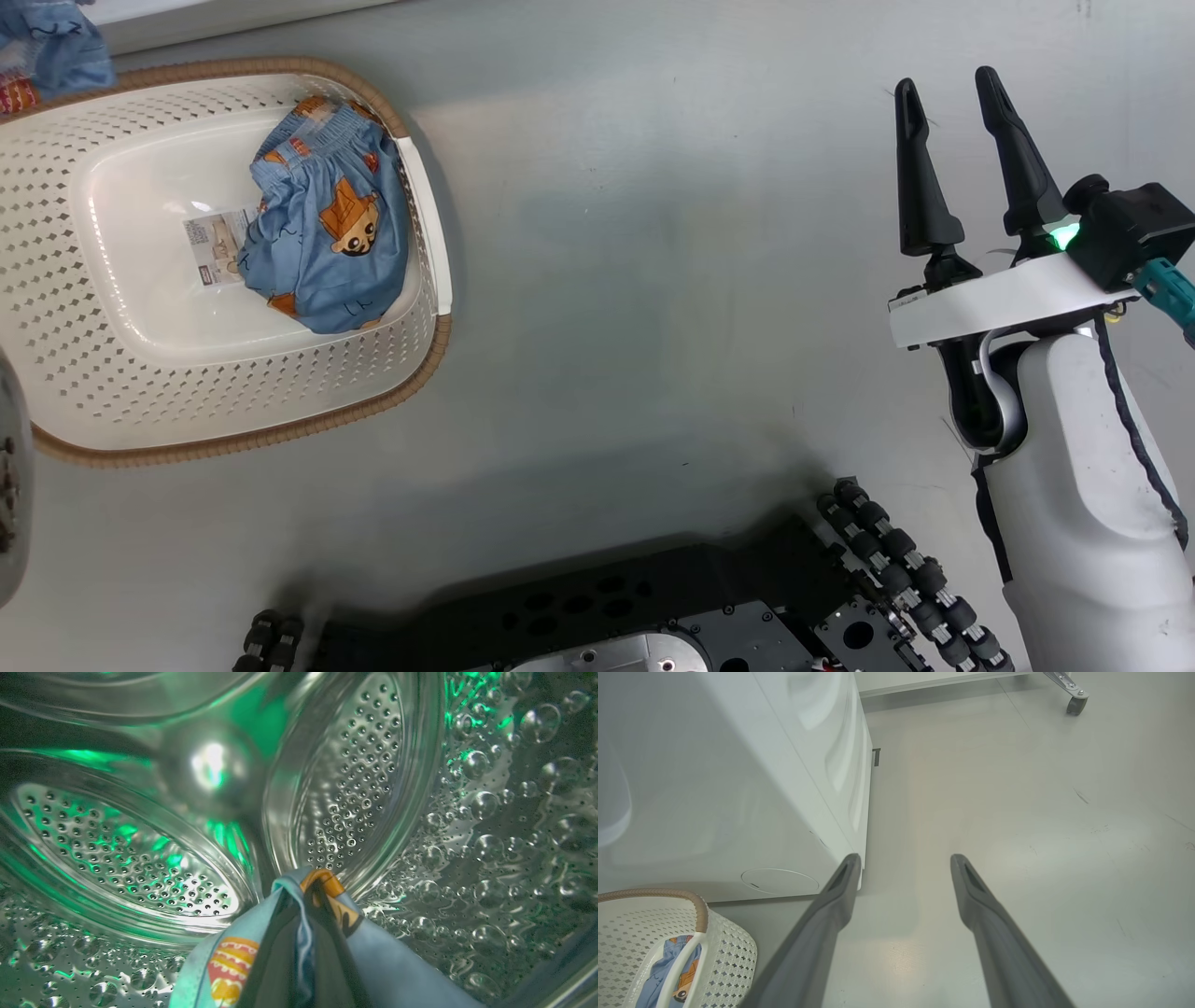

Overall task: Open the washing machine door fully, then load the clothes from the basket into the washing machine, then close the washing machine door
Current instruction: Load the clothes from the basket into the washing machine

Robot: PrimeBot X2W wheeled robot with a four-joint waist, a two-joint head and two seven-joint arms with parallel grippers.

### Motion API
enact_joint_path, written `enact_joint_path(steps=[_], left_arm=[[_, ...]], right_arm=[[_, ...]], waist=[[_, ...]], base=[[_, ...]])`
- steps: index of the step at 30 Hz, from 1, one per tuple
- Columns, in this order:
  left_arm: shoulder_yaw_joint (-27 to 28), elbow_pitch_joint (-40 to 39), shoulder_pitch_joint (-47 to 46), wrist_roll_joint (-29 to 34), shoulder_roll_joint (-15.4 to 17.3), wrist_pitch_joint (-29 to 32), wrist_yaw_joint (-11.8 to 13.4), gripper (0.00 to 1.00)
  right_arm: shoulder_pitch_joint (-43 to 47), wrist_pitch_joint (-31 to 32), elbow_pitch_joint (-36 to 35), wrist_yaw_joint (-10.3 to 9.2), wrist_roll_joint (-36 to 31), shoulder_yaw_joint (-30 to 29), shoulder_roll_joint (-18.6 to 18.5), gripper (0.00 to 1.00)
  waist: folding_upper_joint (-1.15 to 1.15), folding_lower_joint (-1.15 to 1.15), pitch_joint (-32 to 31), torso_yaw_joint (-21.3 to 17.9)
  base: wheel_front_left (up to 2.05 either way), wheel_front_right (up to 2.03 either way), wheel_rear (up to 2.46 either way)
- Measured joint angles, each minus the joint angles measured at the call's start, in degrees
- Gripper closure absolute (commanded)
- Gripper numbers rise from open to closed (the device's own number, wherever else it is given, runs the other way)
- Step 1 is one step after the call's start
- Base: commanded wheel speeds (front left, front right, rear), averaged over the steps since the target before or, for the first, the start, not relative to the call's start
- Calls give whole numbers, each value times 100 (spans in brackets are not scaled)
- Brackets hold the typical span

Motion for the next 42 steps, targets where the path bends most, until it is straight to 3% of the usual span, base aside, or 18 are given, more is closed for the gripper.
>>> enact_joint_path(steps=[2,4,5,15,27,42], left_arm=[[-48,113,1,0,-21,-57,-1,100],[-23,268,3,-18,-55,-93,-1,14],[-16,336,3,-19,-58,-136,-1,0],[9,931,58,-110,-216,-361,-1,0],[-131,1646,173,-154,-439,-146,-45,0],[-115,1874,288,-371,-793,-266,-53,0]], right_arm=[[-13,0,12,0,0,0,1,0],[-41,0,23,0,0,-4,2,0],[-61,0,31,0,0,-9,2,0],[-139,0,104,0,0,-160,3,0],[-140,0,205,0,0,-202,4,0],[-141,0,297,0,-2,-396,1,0]], waist=[[0,0,6,5],[0,0,8,13],[0,0,6,19],[0,0,-136,128],[0,0,-458,326],[0,0,-901,592]], base=[[0,0,0],[0,0,0],[0,0,0],[0,0,0],[0,0,0],[0,0,0]])
